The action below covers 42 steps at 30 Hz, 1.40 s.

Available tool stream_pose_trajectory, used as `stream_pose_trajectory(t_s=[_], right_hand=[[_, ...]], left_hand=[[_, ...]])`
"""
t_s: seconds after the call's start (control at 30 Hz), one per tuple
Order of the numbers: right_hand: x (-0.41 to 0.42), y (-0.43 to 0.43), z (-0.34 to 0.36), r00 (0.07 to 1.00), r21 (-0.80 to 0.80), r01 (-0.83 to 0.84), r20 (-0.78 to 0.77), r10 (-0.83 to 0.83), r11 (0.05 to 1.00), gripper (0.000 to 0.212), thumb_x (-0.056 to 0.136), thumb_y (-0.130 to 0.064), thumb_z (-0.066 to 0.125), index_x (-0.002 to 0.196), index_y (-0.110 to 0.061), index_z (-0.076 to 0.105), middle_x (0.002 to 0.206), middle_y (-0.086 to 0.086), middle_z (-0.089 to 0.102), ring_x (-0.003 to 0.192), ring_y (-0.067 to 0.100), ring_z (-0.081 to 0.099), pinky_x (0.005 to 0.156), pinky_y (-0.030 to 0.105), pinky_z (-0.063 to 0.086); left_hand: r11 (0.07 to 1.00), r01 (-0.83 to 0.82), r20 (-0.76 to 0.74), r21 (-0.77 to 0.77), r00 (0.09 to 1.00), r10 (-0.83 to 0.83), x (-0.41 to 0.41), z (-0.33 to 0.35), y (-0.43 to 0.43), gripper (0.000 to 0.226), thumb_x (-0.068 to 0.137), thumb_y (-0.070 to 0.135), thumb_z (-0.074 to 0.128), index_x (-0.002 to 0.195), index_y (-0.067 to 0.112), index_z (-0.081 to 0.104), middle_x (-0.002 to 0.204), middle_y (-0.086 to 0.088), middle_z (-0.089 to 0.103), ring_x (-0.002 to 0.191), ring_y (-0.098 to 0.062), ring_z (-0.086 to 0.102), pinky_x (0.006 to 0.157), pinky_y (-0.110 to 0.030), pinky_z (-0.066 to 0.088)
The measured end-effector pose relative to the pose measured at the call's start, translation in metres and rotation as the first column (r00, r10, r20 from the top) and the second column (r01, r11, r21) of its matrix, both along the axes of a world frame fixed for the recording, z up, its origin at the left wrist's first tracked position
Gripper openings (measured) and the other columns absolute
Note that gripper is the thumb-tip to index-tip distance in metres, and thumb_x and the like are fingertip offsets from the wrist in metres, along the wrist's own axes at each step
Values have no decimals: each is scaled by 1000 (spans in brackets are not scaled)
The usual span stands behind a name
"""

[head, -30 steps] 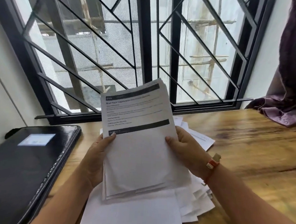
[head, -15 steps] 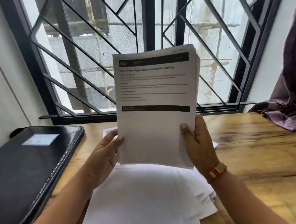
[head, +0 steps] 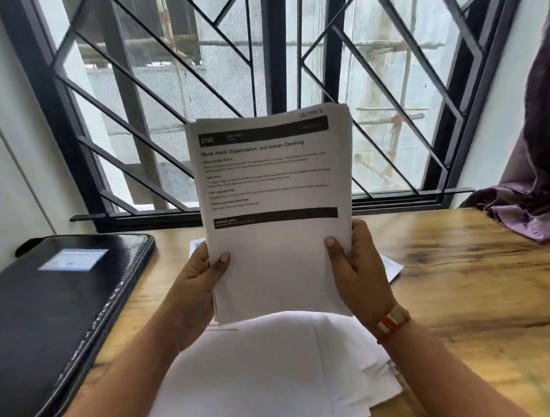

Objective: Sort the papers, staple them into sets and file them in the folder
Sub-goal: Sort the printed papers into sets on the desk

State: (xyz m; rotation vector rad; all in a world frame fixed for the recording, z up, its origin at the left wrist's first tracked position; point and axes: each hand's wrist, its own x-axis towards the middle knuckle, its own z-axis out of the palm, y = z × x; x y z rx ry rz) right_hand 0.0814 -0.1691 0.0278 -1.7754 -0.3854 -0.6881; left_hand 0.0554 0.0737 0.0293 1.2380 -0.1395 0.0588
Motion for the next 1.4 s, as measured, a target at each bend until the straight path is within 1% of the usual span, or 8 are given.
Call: stream_pose_trajectory(t_s=[0.23, 0.37, 0.57, 0.77, 0.97, 1.17, 1.3, 1.4], right_hand=[[-2, 1, -1, 998, -76, -31, -61, 27, 997, 32, 93, -36, 52, 119, -18, 49, 108, -8, 66, 95, 8, 65, 81, 37, 56], [-1, 2, -2, 997, -110, -8, -73, 0, 994, 35, 92, -36, 49, 120, -15, 50, 103, -3, 67, 90, 14, 66, 77, 40, 56], [-2, 2, 1, 996, -24, -48, -81, 46, 999, 30, 92, -32, 50, 118, -17, 51, 104, 0, 66, 92, 20, 66, 78, 47, 56], [-1, 2, -1, 951, 105, -165, -246, 186, 981, 19, 91, -36, 54, 110, -37, 56, 111, 0, 69, 100, 25, 68, 84, 53, 57], [-6, 4, 3, 887, 114, -247, -372, 272, 962, 18, 102, -21, 52, 119, -25, 54, 114, 1, 68, 101, 22, 69, 86, 44, 59], [-8, 2, 8, 793, 304, -308, -440, 420, 901, 32, 105, -34, 44, 116, -11, 63, 110, 12, 71, 96, 27, 70, 83, 44, 59], [3, -8, 9, 852, 193, 3, -514, 99, 981, 44, 105, -44, 38, 103, -9, 65, 89, 9, 72, 71, 20, 69, 66, 38, 55], [17, -27, 0, 854, -343, 232, -377, -359, 910, 24, 98, -37, 54, 94, -17, 67, 86, 0, 74, 78, 18, 70, 75, 39, 58]], left_hand=[[995, 42, 65, 87, 997, -48, -5, 0, -3, 34, 95, 13, 52, 126, 24, 62, 127, -9, 69, 113, -26, 67, 91, -42, 57], [996, -13, 26, 92, 1000, 10, -4, -4, -4, 36, 90, 18, 57, 126, 22, 61, 125, -8, 70, 112, -24, 67, 93, -43, 56], [995, 29, 4, 92, 1000, -30, -6, 3, 3, 38, 90, 19, 59, 127, 26, 61, 121, -3, 72, 107, -20, 69, 83, -35, 60], [995, 92, -85, 40, 993, -88, -8, 7, 11, 38, 91, 18, 59, 128, 28, 61, 121, -8, 71, 102, -28, 71, 79, -45, 61], [992, 125, -150, -6, 981, -125, -7, 5, 15, 38, 88, 14, 59, 125, 16, 62, 120, -19, 70, 100, -35, 71, 77, -46, 62], [998, 58, -157, -1, 986, -58, -1, -1, 19, 45, 86, 11, 63, 131, 13, 59, 119, -20, 70, 95, -35, 73, 71, -42, 62], [996, -9, -178, -89, 984, -7, 5, -5, 24, 46, 88, 11, 63, 133, 13, 59, 120, -18, 71, 98, -33, 73, 71, -41, 62], [981, -19, -193, -193, 981, -19, 9, -7, 26, 40, 93, 11, 58, 133, 11, 59, 123, -18, 69, 104, -34, 71, 79, -48, 61]])
